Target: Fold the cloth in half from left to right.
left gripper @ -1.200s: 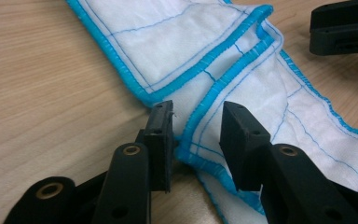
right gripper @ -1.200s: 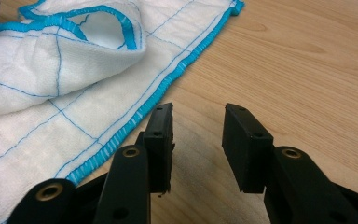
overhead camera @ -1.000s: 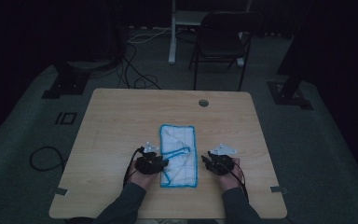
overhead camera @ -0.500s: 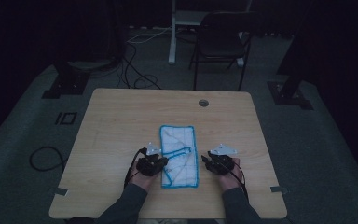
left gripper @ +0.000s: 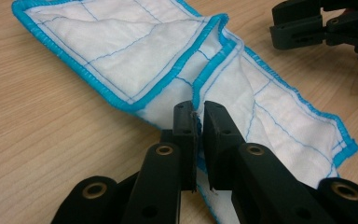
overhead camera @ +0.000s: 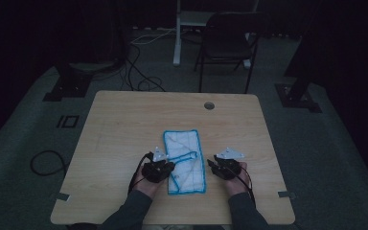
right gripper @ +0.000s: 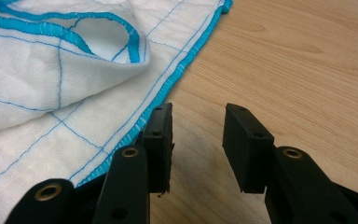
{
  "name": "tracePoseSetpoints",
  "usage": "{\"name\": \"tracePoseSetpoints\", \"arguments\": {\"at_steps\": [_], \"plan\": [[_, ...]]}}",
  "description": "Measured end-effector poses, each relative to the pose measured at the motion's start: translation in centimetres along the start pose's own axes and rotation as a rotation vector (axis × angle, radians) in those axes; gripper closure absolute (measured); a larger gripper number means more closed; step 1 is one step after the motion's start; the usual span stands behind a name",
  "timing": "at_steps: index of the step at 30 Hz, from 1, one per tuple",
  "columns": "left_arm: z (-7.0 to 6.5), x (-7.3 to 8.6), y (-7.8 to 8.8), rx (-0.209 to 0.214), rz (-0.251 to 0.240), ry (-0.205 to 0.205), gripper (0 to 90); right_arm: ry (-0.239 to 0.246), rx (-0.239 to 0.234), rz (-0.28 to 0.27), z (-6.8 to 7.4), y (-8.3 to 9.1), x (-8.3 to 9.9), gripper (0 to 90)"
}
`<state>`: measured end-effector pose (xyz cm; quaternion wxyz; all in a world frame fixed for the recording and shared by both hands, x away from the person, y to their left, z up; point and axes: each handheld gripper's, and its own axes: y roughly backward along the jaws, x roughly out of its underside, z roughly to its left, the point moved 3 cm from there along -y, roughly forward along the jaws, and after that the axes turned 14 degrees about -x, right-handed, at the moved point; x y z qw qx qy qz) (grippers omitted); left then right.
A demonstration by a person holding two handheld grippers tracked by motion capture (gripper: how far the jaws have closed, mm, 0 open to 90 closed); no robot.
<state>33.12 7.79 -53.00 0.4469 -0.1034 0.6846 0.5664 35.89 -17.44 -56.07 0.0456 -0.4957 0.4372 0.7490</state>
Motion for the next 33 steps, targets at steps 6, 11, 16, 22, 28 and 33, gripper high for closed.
{"name": "tracePoseSetpoints", "arguments": {"at_steps": [6,11,16,22,28,33], "plan": [[-0.7,-0.2,0.8,0.040,-0.019,-0.019,87.3,0.004,-0.001,0.002,0.1,-0.1,0.0,63.0],[-2.0,-0.9,1.2,0.081,-0.040,-0.032,87.6,0.000,0.002,0.000,0.0,0.0,0.0,63.0],[-3.8,-1.5,1.5,0.130,-0.054,-0.060,86.7,0.000,0.004,-0.002,-0.1,0.1,0.0,62.8],[-6.0,-1.7,1.8,0.180,-0.071,-0.123,76.5,-0.003,0.005,-0.005,-0.1,0.2,0.0,62.9],[-6.0,-2.0,2.6,0.196,-0.106,-0.130,68.7,-0.002,0.006,-0.008,-0.1,0.2,0.0,62.9],[-4.5,-1.9,2.5,0.141,-0.105,-0.109,68.3,0.001,0.005,-0.007,-0.1,0.2,0.0,62.9]]}}
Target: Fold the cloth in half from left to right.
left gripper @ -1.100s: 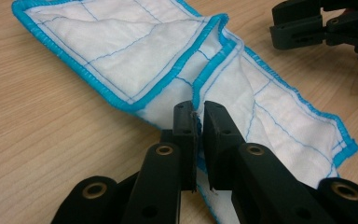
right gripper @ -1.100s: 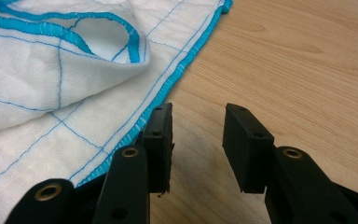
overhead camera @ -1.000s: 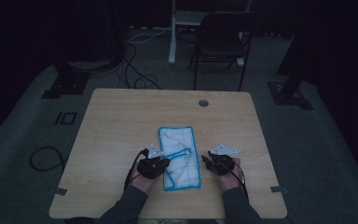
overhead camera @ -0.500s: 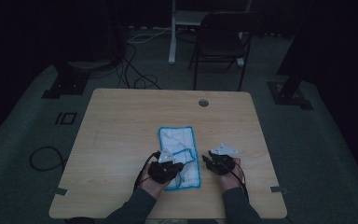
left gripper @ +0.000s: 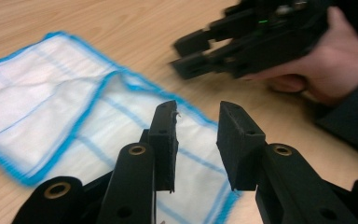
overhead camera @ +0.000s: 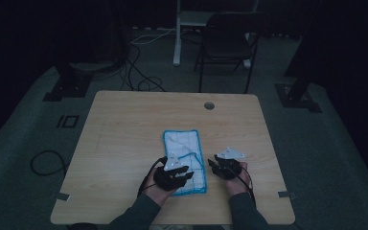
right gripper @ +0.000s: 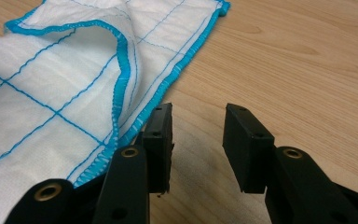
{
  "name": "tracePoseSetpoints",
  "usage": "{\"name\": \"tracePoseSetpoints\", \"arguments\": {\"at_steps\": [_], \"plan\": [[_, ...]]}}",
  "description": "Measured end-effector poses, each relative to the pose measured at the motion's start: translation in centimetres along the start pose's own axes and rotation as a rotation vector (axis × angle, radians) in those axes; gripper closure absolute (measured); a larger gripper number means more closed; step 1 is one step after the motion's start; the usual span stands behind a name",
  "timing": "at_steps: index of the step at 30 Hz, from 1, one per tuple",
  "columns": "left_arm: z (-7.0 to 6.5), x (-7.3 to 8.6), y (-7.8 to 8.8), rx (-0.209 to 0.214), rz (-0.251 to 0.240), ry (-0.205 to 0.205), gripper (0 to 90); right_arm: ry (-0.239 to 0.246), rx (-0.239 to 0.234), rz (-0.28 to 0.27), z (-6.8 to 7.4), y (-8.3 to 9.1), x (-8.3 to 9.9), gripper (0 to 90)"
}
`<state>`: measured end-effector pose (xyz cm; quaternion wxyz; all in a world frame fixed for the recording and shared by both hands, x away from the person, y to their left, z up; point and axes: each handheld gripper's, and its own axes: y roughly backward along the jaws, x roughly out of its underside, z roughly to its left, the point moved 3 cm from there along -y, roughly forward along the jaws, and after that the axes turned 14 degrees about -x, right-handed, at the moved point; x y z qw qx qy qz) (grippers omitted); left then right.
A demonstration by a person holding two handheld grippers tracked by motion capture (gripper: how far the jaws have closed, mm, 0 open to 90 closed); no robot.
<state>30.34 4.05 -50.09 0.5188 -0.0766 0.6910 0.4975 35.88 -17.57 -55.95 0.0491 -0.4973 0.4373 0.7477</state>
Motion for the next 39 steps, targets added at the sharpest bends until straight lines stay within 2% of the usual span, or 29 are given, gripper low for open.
{"name": "tracePoseSetpoints", "arguments": {"at_steps": [6,10,16,21,27,31,32,36,39], "plan": [[3.5,1.6,-0.4,-0.105,0.047,0.054,65.7,0.001,-0.001,0.001,0.0,0.0,0.0,62.8],[5.4,2.8,-1.2,-0.158,0.078,0.088,63.1,0.001,-0.001,0.004,0.1,-0.1,0.0,62.8],[7.0,4.2,-2.5,-0.207,0.116,0.114,61.5,0.003,-0.003,0.006,0.1,-0.1,0.0,62.7],[7.5,4.5,-3.6,-0.216,0.136,0.118,61.5,-0.001,-0.001,0.005,0.0,-0.1,0.0,62.7],[7.7,3.8,-4.4,-0.218,0.141,0.114,63.5,-0.001,-0.001,0.005,0.0,-0.1,0.0,62.7],[7.9,3.5,-4.9,-0.207,0.150,0.124,68.6,-0.002,-0.001,0.005,0.0,-0.1,0.0,62.7],[7.9,3.5,-5.0,-0.200,0.151,0.132,73.9,-0.003,-0.001,0.004,0.0,-0.1,0.0,62.7],[7.9,3.2,-5.2,-0.188,0.152,0.137,84.7,-0.003,0.000,0.005,0.0,-0.1,0.0,62.6],[8.0,2.9,-5.2,-0.195,0.149,0.135,88.3,-0.003,0.000,0.005,0.0,-0.1,0.0,62.7]]}}
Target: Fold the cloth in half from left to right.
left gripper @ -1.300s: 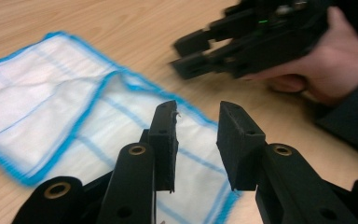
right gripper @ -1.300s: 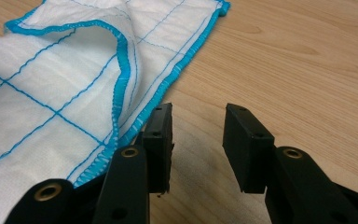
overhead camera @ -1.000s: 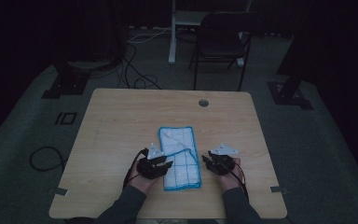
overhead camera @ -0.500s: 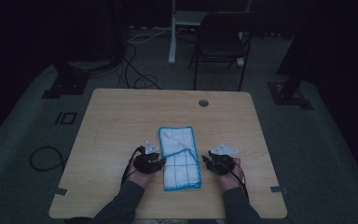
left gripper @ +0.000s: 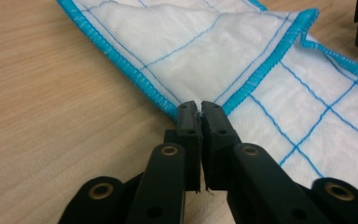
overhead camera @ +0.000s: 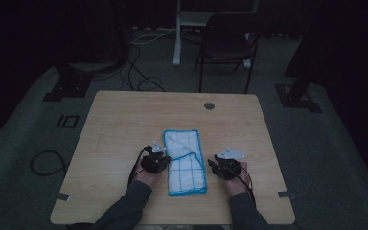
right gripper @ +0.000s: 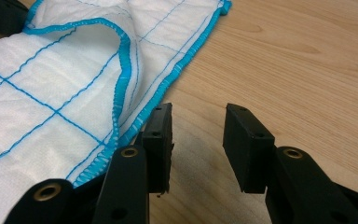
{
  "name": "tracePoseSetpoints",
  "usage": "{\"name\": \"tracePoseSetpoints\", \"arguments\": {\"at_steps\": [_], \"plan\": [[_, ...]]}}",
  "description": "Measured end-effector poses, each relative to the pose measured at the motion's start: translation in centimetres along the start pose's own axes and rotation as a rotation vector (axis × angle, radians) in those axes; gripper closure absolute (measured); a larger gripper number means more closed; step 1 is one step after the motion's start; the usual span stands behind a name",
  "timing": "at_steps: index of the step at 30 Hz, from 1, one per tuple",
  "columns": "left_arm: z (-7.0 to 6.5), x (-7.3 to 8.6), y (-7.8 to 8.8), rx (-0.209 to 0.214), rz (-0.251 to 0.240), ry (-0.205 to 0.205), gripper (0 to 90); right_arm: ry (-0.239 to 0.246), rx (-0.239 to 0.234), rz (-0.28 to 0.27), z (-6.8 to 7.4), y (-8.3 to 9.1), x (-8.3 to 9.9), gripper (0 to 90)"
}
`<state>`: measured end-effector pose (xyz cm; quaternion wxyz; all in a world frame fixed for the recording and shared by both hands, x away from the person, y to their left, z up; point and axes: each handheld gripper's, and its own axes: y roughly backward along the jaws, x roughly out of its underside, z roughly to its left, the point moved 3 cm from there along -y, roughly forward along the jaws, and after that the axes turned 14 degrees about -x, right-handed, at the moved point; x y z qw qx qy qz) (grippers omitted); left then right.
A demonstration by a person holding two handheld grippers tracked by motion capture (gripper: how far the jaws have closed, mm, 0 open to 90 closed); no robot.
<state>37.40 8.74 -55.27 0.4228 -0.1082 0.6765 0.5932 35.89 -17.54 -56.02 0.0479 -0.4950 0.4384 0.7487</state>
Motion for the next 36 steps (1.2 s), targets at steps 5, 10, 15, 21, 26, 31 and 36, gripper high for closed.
{"name": "tracePoseSetpoints", "arguments": {"at_steps": [5,10,15,21,26,31,36], "plan": [[0.0,-0.7,0.0,-0.008,-0.013,-0.004,89.3,0.000,0.000,-0.001,0.0,0.0,0.0,62.7],[-0.1,-1.7,0.3,-0.010,-0.039,-0.005,89.3,0.000,-0.001,-0.001,0.0,0.0,0.0,62.7],[-0.3,-2.7,0.1,-0.010,-0.055,-0.001,89.3,0.000,-0.001,-0.002,0.0,0.0,0.0,62.7],[-0.4,-3.9,-0.4,-0.011,-0.066,-0.003,89.2,0.002,-0.001,-0.003,0.0,0.0,0.0,62.7],[-0.3,-5.1,-0.9,-0.018,-0.080,0.006,89.1,0.003,-0.002,-0.003,0.0,0.0,0.0,62.7],[0.0,-6.0,-1.5,-0.005,-0.095,0.035,86.4,0.003,-0.002,-0.004,0.0,0.0,0.0,62.7],[-0.2,-6.1,-1.4,-0.003,-0.113,0.039,73.4,0.001,-0.002,-0.005,-0.1,0.1,0.0,62.6]]}}
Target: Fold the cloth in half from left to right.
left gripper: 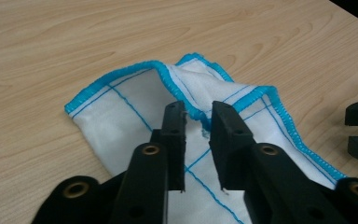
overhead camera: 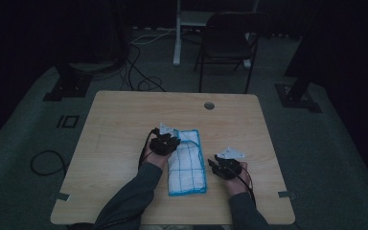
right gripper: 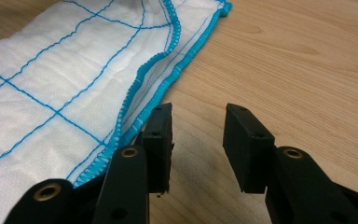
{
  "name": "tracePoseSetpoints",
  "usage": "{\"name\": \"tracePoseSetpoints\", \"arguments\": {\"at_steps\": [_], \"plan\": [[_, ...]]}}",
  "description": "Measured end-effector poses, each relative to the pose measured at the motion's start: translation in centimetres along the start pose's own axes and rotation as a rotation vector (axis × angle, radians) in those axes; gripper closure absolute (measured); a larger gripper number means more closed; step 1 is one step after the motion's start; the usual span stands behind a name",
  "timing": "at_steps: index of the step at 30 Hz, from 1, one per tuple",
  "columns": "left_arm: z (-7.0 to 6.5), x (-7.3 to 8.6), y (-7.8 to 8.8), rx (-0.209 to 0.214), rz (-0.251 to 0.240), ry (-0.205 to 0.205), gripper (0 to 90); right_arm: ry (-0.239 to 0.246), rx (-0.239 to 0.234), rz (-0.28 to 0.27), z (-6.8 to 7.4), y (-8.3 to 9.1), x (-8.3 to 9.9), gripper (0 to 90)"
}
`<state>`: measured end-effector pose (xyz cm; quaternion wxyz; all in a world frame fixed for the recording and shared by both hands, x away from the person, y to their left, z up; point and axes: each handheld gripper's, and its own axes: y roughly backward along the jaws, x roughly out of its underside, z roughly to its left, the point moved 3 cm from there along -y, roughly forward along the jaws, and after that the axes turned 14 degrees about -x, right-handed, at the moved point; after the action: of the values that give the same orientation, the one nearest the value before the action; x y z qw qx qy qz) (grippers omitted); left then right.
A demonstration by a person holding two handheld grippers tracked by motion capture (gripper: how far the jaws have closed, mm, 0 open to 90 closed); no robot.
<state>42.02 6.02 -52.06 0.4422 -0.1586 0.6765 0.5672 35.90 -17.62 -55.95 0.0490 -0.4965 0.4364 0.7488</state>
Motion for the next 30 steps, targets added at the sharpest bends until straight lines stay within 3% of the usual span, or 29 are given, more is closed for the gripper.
{"name": "tracePoseSetpoints", "arguments": {"at_steps": [12,30], "plan": [[0.0,-0.7,1.0,-0.012,-0.053,-0.002,61.4,0.001,0.001,0.001,0.0,0.0,0.0,62.7],[1.9,-1.2,1.5,-0.041,-0.070,0.036,60.6,-0.002,-0.001,-0.001,0.0,-0.1,0.0,62.6]]}}
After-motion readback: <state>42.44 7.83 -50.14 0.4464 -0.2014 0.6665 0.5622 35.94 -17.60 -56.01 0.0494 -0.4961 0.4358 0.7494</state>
